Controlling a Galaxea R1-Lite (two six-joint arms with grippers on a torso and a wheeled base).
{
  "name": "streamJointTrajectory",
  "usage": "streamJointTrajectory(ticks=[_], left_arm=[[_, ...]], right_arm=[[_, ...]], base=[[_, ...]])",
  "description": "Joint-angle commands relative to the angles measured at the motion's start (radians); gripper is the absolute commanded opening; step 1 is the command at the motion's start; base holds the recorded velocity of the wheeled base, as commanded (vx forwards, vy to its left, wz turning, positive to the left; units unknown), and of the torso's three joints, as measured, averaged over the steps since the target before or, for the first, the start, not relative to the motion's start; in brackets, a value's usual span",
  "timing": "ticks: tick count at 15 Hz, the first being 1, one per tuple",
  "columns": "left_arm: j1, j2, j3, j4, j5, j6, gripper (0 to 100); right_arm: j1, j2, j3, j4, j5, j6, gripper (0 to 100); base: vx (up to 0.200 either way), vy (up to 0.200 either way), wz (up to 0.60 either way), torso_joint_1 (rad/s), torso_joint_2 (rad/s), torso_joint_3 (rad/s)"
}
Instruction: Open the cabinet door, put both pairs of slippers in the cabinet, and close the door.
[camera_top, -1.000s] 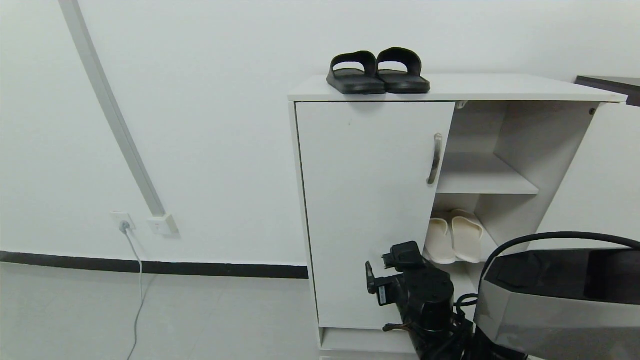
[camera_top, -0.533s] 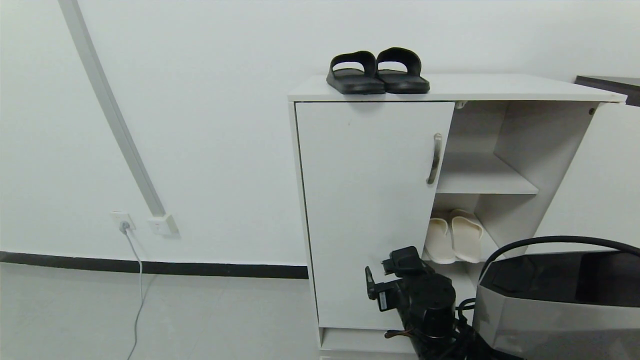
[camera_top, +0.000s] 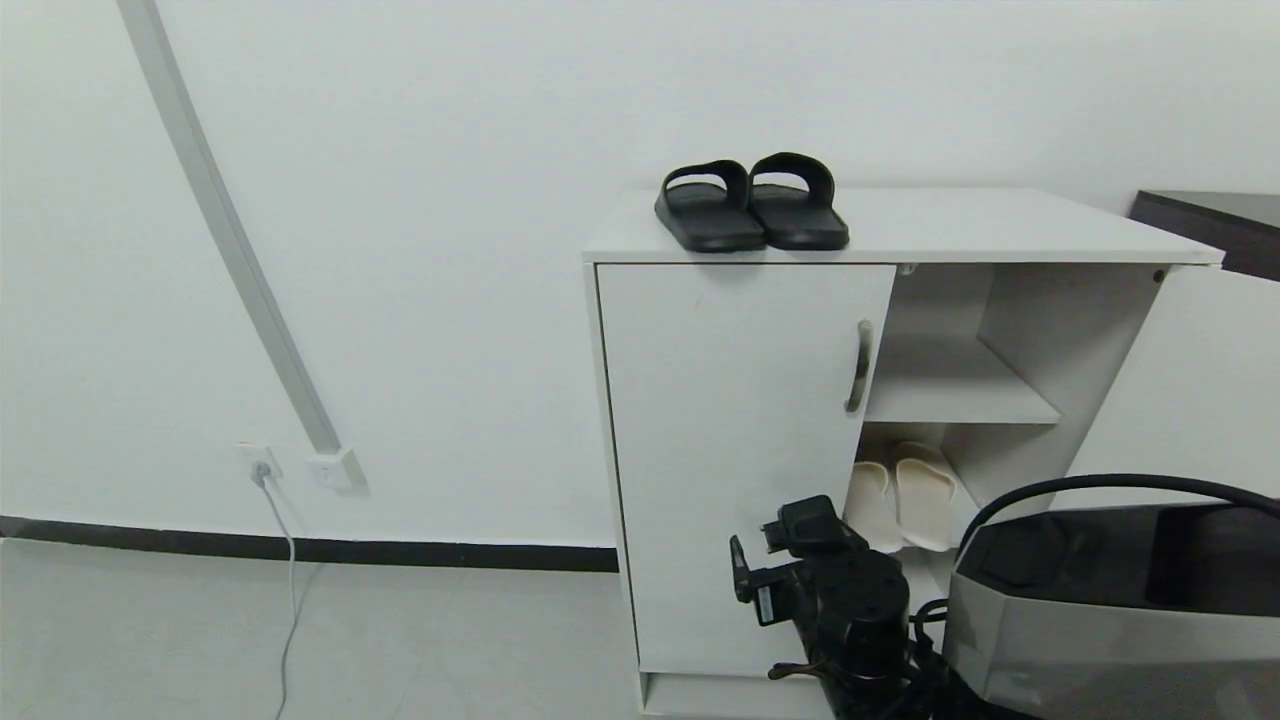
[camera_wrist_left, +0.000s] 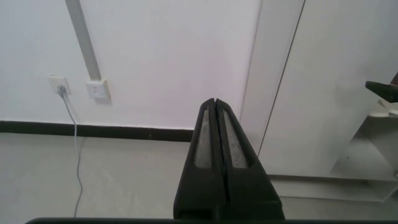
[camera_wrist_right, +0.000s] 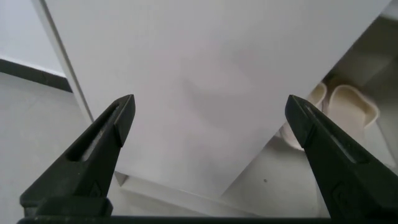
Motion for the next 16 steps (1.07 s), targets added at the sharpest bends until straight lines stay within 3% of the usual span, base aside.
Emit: streamJointTrajectory(ticks=[1,16], left_arm=[[0.000,0.001,0.000,0.000,0.000,-0.001,0],[0.000,0.001,0.000,0.000,0.002,-0.001,0]], right_arm=[[0.000,0.001,0.000,-0.002,-0.001,0.000,100],[0.000,0.000,0.008,-0.016,-0.001,-0.006,100]], base=[[0.000,0.000,0.00,0.105,-0.45,-0.354],[0.000,0.000,0.00,0.169,-0.49,-0.322]])
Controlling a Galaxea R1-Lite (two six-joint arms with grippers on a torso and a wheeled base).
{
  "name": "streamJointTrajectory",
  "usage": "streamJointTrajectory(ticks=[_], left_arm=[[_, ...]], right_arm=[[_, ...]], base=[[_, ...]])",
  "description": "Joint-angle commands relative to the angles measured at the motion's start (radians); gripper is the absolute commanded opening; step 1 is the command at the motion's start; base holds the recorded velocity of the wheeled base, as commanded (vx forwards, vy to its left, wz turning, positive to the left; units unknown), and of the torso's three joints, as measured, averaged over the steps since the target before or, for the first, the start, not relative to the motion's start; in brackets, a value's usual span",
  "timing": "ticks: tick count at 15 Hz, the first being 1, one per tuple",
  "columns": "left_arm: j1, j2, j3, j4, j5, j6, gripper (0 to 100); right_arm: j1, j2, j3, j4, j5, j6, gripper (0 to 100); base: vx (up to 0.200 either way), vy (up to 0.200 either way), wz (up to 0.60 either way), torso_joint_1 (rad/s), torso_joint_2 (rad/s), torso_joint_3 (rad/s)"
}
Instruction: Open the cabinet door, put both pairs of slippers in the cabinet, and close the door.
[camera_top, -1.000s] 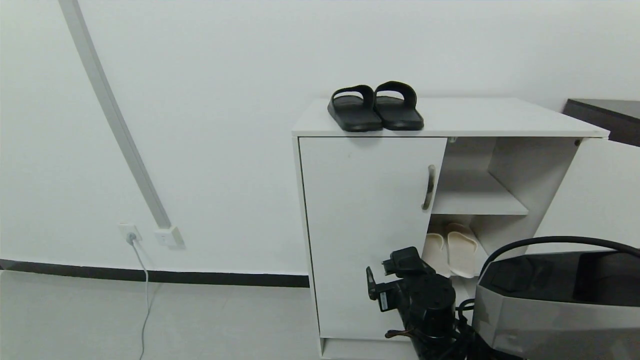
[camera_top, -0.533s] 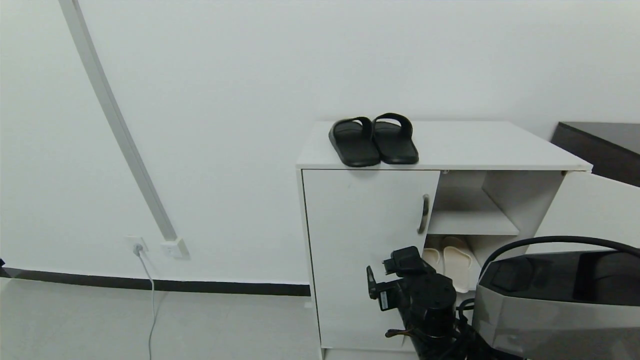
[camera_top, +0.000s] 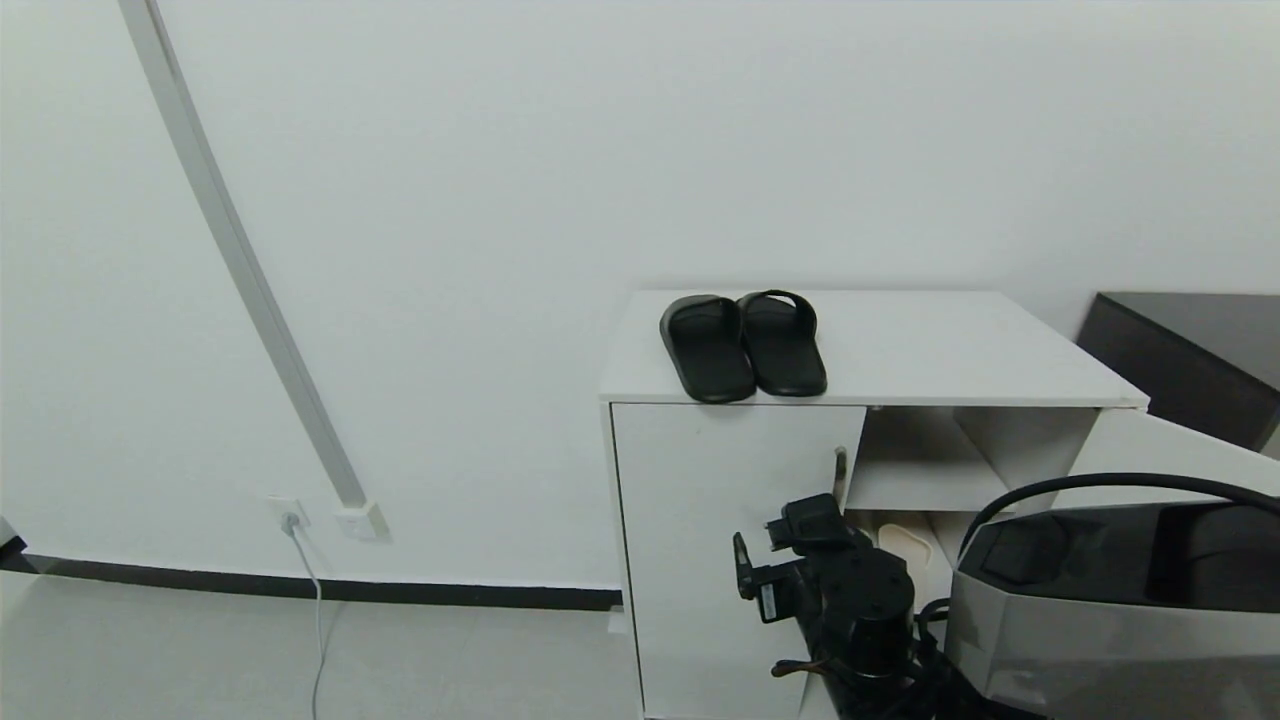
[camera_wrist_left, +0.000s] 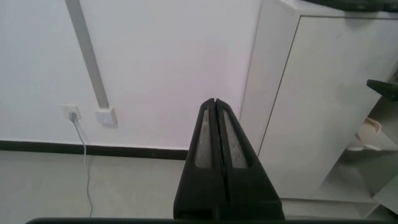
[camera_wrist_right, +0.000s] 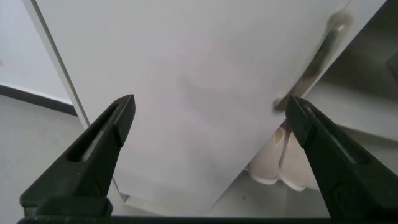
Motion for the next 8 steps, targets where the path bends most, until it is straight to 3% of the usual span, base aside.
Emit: streamJointTrajectory(ticks=[1,8], left_arm=[[0.000,0.001,0.000,0.000,0.001,-0.001,0],[0.000,0.001,0.000,0.000,0.001,-0.001,0]], right_arm=[[0.000,0.000,0.001,-0.001,0.000,0.000,100],[-0.001,0.000,0.003,-0.002,0.003,0.000,100]], base=[[0.000,0.000,0.00,0.222,-0.54,-0.325],[0.000,0.000,0.00,0.246,-0.57,-0.327]])
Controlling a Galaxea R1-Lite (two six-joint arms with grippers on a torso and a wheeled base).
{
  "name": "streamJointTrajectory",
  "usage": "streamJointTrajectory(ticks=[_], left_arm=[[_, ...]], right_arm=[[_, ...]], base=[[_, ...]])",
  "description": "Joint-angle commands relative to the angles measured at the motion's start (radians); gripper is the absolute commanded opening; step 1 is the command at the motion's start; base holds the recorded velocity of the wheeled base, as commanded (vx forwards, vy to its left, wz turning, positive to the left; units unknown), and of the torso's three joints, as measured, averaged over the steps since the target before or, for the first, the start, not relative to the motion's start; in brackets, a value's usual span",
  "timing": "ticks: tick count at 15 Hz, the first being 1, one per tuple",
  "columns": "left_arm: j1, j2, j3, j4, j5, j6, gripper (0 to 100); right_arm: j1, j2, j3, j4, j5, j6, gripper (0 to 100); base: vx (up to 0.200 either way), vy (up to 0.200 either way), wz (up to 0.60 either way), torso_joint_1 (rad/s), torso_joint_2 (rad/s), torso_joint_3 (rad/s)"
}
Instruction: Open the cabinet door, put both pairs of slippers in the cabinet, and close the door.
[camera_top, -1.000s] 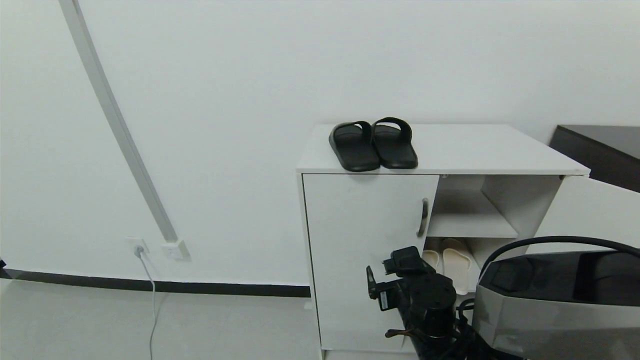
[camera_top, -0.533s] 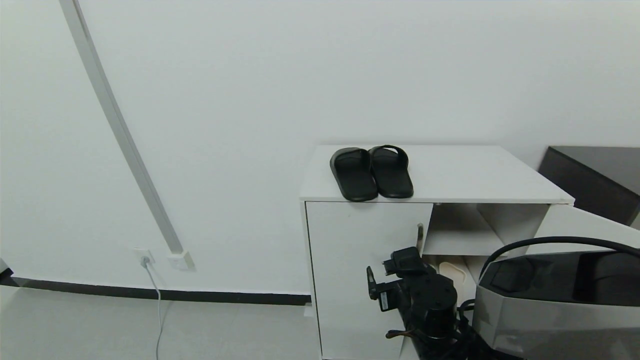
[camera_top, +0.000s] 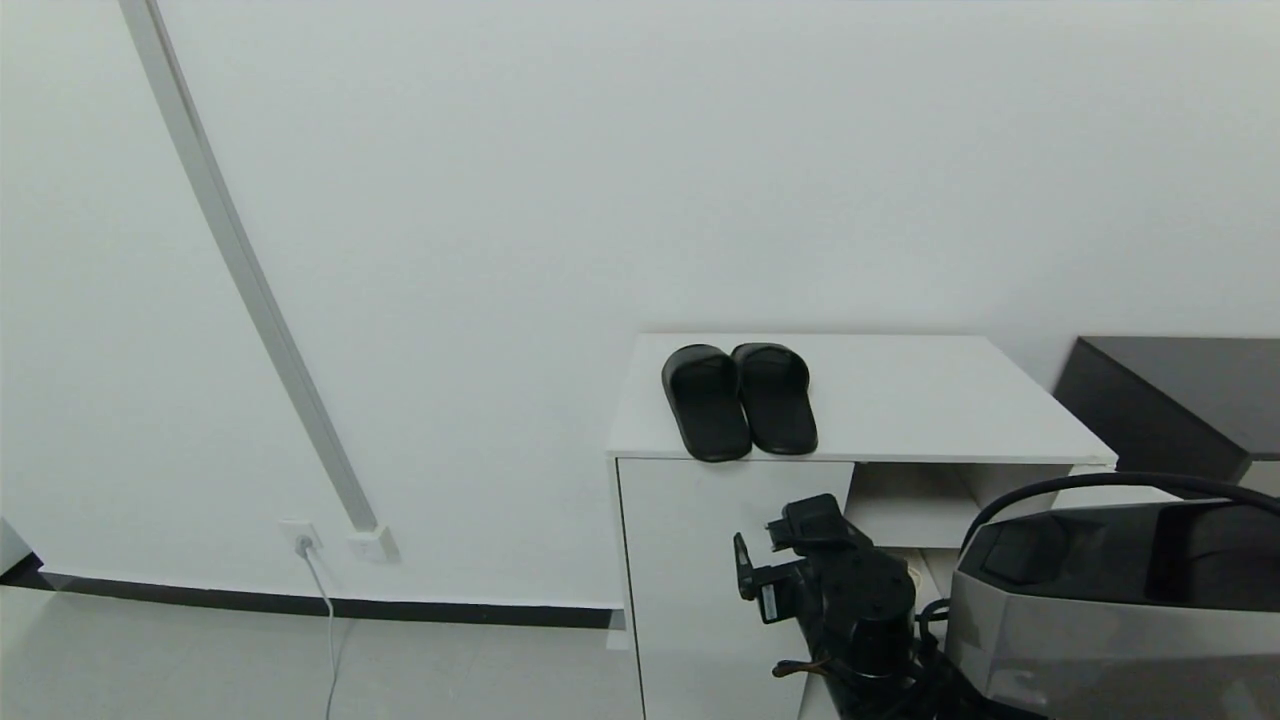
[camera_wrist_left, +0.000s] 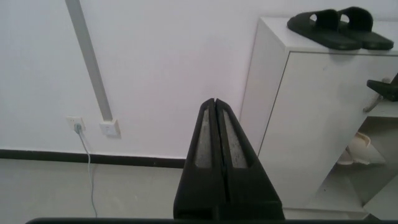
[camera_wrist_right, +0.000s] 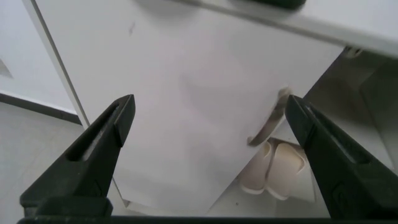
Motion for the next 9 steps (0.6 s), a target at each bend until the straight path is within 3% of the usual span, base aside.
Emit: streamJointTrajectory(ticks=[1,5,9], left_arm=[[0.000,0.001,0.000,0.000,0.001,-0.001,0],[0.000,0.001,0.000,0.000,0.001,-0.001,0],[0.000,0.001,0.000,0.000,0.001,-0.001,0]], right_arm=[[0.000,0.000,0.006,-0.001,0.002,0.000,100],[0.000,0.000,0.020,-0.003,0.031,0.003,100],[0.000,0.007,0.015,-0.003,0.034,0.010,100]], base=[[0.000,0.000,0.00,0.261,-0.59,-0.330],[0.000,0.000,0.00,0.199,-0.44,-0.240],[0.000,0.000,0.00,0.027,-0.06,-0.032]])
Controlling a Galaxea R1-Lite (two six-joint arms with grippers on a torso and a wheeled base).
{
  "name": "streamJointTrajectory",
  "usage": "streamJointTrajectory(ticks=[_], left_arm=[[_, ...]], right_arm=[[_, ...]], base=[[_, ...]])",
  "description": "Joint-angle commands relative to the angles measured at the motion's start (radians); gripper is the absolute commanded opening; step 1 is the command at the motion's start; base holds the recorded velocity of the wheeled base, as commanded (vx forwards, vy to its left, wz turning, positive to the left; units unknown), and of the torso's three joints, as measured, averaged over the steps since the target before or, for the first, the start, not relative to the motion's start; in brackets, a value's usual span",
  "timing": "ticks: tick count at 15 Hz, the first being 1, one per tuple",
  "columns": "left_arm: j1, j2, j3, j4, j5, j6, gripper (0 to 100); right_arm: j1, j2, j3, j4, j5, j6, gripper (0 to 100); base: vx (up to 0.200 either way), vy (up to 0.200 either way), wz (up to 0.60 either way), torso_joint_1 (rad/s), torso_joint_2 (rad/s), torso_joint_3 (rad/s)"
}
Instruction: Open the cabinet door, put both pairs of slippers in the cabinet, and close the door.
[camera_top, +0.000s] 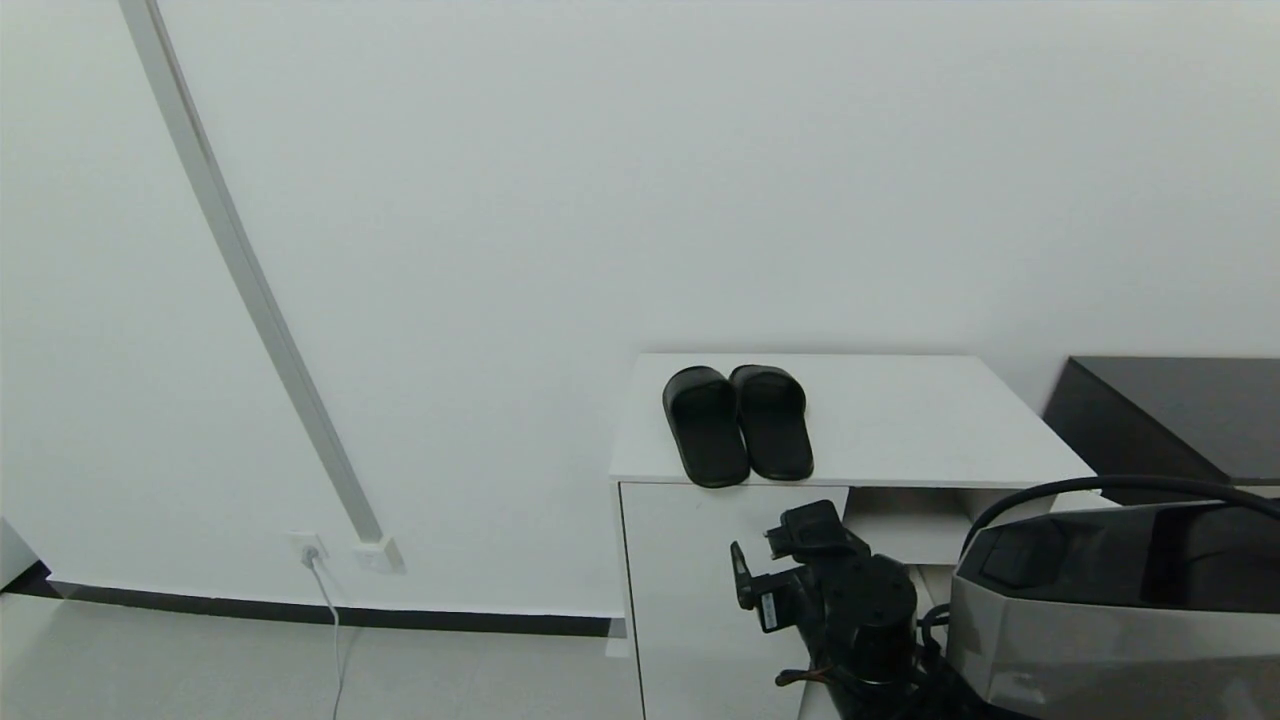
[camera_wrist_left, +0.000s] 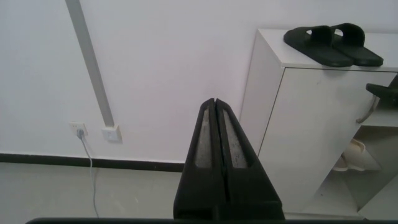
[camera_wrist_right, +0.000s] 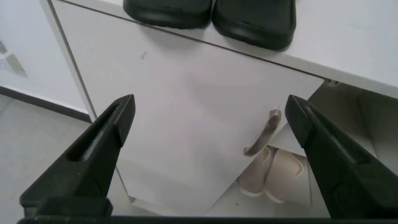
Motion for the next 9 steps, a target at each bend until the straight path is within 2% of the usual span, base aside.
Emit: streamJointTrajectory(ticks=[1,4,7,9], left_arm=[[0.000,0.001,0.000,-0.001,0.000,0.000,0],[0.000,0.001,0.000,-0.001,0.000,0.000,0],[0.000,0.001,0.000,-0.001,0.000,0.000,0],[0.000,0.001,0.000,-0.001,0.000,0.000,0]], right_arm=[[-0.002,-0.001,0.000,-0.001,-0.001,-0.018,100],[0.003,-0.072,-0.046,0.035,-0.002,-0.057,100],[0.009,-0.234,-0.162,0.408,-0.001,0.022,100],[0.007,-0.259,-0.241,0.552,-0.002,0.088,100]], base=[[0.000,0.000,0.00,0.000,0.00,0.000],[0.000,0.000,0.00,0.000,0.00,0.000],[0.000,0.000,0.00,0.000,0.00,0.000],[0.000,0.000,0.00,0.000,0.00,0.000]])
